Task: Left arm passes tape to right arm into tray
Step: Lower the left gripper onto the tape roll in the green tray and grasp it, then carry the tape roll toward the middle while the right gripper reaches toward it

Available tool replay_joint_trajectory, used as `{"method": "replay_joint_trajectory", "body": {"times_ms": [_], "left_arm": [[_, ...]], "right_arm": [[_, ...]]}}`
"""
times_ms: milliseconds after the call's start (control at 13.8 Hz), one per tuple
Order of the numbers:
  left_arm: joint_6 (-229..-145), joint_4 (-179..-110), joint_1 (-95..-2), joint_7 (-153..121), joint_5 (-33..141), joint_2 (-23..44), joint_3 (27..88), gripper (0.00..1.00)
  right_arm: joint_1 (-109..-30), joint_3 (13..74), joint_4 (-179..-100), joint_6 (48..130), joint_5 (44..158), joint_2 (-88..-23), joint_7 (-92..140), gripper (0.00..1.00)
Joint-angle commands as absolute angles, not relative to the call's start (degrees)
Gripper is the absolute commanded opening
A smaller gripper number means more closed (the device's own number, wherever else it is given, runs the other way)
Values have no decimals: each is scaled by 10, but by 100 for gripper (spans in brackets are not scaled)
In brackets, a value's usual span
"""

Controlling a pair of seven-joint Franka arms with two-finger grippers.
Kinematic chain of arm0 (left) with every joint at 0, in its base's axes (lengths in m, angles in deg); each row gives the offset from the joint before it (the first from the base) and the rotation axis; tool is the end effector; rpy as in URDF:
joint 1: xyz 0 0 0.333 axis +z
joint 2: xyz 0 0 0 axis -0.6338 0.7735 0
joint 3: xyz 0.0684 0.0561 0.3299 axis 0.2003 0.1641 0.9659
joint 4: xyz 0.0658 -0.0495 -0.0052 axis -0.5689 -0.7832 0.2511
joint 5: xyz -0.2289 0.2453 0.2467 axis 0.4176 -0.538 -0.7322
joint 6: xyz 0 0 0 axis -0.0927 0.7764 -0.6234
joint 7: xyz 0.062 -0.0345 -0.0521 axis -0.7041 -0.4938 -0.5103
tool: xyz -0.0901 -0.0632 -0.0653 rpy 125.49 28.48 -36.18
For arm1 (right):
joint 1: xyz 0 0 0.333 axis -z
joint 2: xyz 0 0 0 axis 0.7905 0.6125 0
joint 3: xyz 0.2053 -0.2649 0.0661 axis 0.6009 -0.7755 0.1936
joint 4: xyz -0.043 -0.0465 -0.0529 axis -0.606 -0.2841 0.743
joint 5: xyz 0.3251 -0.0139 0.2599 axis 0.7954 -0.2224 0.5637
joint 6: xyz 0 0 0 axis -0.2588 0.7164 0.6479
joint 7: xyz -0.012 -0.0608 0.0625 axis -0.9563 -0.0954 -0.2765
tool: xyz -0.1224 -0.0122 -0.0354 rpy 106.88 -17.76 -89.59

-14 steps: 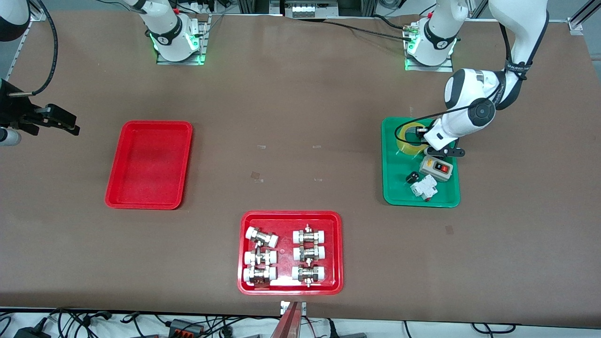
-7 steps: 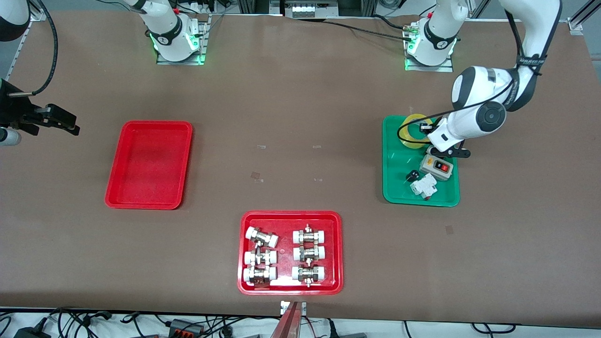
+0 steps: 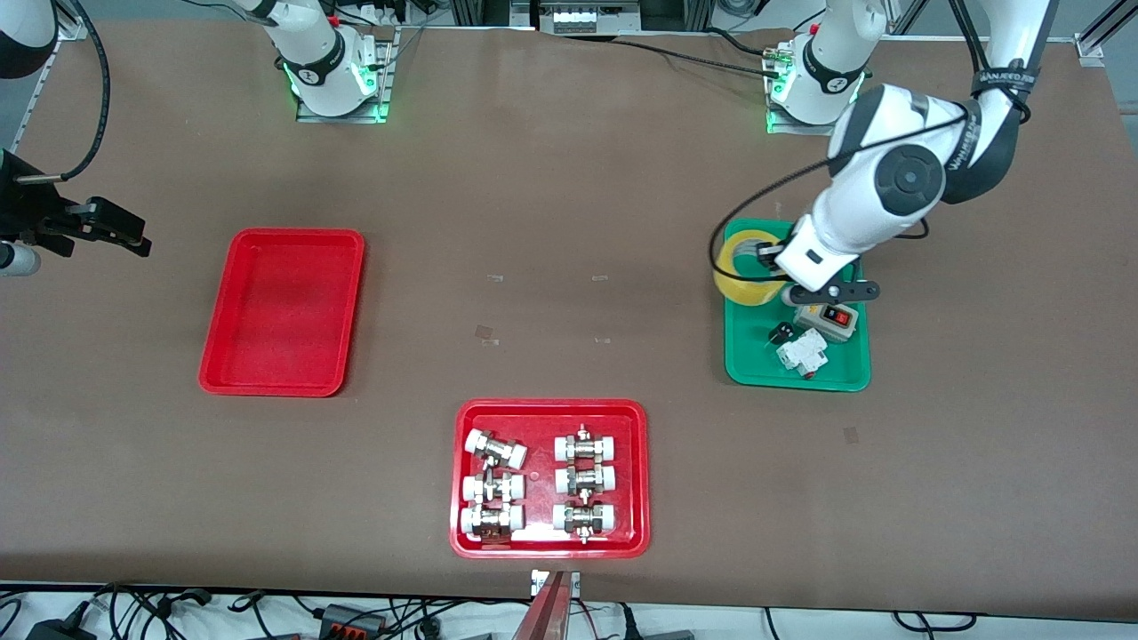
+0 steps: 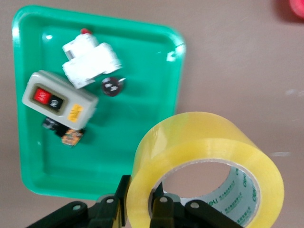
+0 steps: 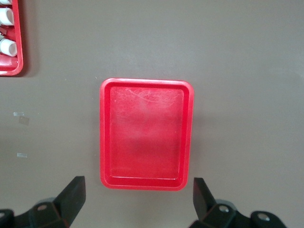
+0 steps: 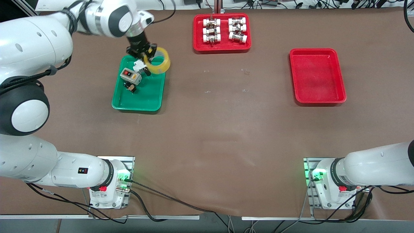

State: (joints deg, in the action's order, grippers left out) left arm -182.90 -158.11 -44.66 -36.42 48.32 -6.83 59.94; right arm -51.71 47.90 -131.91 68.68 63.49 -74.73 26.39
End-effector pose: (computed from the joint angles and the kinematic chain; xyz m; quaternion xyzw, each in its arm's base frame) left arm 0.5482 -0.2148 0.3790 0.9943 0.0613 -0.0856 0.0149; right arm 0.6079 -0.0207 0.5827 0.9999 0.0082 -0.0030 0.0072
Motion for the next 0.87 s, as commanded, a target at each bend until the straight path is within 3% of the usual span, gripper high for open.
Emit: {"method": "replay_joint_trajectory", "body": {"times_ms": [0, 291, 799], "left_arm": [[-1788, -1486, -494, -445, 482, -13, 595, 1], [-1808, -1418, -559, -533, 523, 30, 588, 1], [-1995, -1416, -637, -546, 707, 33, 588, 1]], "right_arm": [[-528, 477, -1310, 679, 636, -738, 261, 100], [-539, 481, -1313, 679, 702, -720, 247, 100], [-585, 482, -1315, 679, 813, -682, 235, 100]]}}
